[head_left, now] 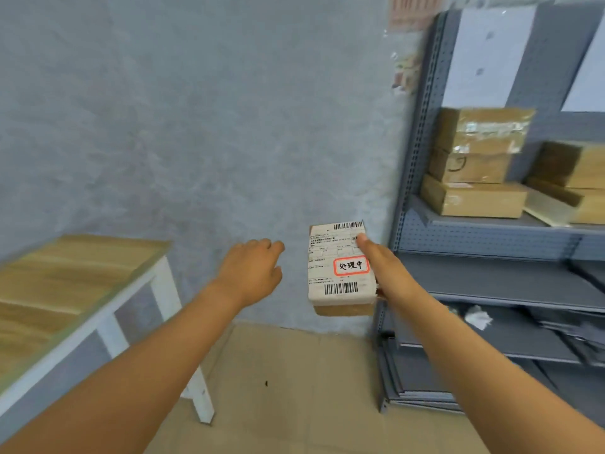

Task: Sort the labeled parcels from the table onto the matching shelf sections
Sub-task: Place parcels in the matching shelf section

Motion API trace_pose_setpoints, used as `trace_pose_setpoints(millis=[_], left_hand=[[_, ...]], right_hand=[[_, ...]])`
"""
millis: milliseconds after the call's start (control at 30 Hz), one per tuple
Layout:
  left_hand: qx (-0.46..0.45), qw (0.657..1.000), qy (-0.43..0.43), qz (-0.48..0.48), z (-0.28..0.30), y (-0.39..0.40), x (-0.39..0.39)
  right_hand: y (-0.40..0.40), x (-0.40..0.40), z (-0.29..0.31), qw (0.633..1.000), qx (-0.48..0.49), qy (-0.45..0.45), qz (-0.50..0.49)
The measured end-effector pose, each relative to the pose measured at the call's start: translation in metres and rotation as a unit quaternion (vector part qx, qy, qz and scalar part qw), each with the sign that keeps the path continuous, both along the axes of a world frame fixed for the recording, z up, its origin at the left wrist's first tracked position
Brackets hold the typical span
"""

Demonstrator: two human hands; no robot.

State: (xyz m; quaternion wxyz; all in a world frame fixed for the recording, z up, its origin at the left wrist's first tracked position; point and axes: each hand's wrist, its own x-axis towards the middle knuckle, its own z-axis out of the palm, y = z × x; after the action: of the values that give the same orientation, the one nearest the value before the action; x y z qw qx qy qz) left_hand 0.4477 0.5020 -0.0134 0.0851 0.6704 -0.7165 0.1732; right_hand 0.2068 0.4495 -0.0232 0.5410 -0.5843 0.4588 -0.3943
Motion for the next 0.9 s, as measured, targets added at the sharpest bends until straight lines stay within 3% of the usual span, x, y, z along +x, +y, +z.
trace_pose_setpoints(millis=[300,900], left_hand=[[-0.006,0.991,-0.013,-0.135,0.004,-0.102,-0.205],[-0.016,0.937,0.001,-0.348,0.020,-0.337,-0.533]], right_hand=[[-0.043,-0.220,0.006,0.991,0.013,-0.031,-0.127],[-0.184,-0.521,0.011,0.939,0.005,-0.032,-0.342]])
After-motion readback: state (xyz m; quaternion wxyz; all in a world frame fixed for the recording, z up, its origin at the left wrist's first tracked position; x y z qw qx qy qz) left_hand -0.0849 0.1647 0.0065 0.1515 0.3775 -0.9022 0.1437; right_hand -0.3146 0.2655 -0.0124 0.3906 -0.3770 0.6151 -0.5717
